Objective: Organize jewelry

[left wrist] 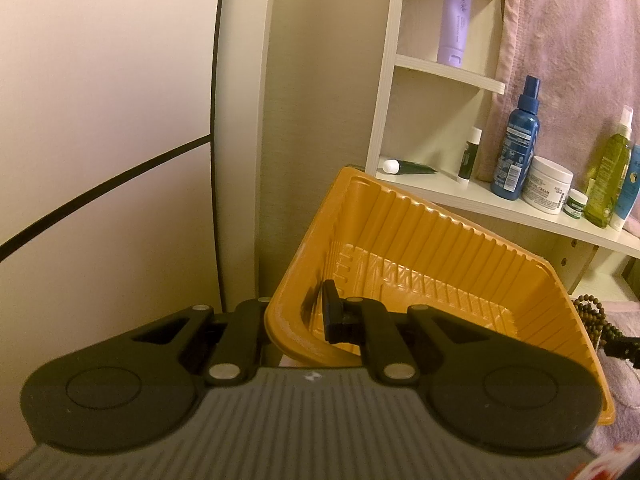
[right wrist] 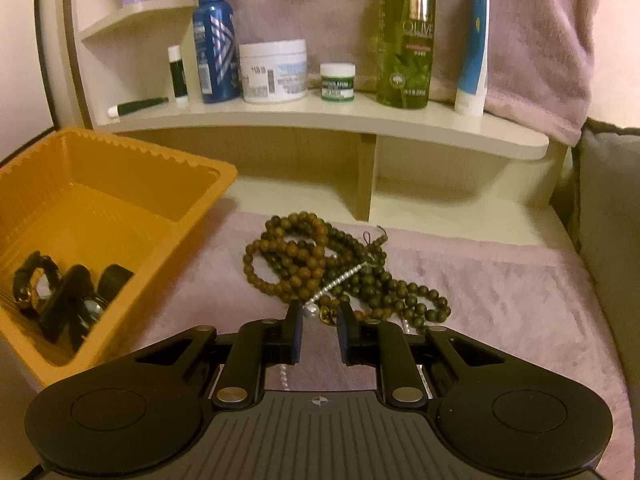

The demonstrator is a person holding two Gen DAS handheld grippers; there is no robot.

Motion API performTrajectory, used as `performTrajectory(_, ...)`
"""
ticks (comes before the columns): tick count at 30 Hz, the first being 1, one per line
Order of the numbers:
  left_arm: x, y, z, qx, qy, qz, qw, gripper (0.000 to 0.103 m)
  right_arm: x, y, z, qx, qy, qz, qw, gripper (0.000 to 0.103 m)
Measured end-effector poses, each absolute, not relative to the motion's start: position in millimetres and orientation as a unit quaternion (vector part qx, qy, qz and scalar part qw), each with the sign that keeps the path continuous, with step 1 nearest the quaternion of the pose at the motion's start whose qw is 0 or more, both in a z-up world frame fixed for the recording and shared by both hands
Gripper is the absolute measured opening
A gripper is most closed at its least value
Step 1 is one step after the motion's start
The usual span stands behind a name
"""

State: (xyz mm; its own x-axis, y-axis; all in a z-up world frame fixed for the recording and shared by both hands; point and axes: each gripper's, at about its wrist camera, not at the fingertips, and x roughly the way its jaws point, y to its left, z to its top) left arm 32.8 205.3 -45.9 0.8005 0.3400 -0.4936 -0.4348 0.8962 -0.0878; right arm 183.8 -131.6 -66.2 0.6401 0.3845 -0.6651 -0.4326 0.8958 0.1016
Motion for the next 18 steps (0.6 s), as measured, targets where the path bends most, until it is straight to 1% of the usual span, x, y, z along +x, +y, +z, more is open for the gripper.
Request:
performTrajectory(11,29.4,203.7,-42.0,-0.097,0.236,0.201,0.946,0.010,172.0,-131.6,-35.9,-0.003,0.331,0.242,0.912,0.018)
performTrajectory(18,26.7,202.8,-40.2,-0.098,0.234,0.200,0.946,0.010,148.6,-100.4,-9.8,0.031,0.311,0.316,0.896,0.018)
